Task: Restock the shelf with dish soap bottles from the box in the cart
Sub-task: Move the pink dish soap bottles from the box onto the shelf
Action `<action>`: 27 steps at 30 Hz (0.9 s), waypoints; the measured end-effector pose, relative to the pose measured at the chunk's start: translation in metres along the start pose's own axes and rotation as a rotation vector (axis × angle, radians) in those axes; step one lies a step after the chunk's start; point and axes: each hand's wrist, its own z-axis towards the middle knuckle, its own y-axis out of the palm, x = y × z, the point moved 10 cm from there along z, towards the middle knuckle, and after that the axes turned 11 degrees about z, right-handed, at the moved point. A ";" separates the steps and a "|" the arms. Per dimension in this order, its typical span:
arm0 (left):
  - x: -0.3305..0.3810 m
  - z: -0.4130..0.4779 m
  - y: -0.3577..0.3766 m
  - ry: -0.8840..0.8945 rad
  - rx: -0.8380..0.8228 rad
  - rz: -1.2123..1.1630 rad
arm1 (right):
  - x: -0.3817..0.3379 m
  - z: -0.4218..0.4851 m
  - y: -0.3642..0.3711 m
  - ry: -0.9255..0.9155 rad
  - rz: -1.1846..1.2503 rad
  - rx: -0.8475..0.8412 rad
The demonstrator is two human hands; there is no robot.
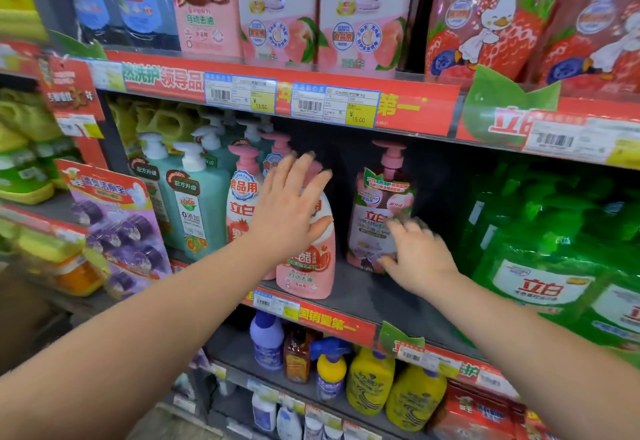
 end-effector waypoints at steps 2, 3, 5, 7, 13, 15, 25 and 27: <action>-0.003 -0.018 -0.003 0.015 0.012 0.000 | -0.019 -0.009 0.005 -0.071 -0.039 -0.021; -0.006 -0.029 -0.002 0.023 -0.009 0.006 | -0.028 -0.014 0.008 -0.092 -0.041 -0.036; -0.014 -0.051 0.008 0.053 -0.115 0.023 | -0.049 -0.024 0.014 -0.119 -0.030 -0.065; -0.027 -0.075 0.027 0.053 -0.326 0.070 | -0.073 -0.032 0.021 -0.156 -0.022 -0.090; -0.106 -0.168 0.031 -0.057 -0.582 0.154 | -0.177 -0.048 0.045 -0.289 -0.046 -0.134; -0.146 -0.207 0.014 -0.114 -0.628 0.197 | -0.228 -0.056 0.059 -0.330 -0.035 -0.149; -0.343 -0.436 -0.119 -0.395 -0.785 0.340 | -0.521 -0.157 0.157 -0.663 0.045 -0.280; -0.371 -0.475 -0.136 -0.439 -0.825 0.354 | -0.564 -0.177 0.175 -0.696 0.054 -0.318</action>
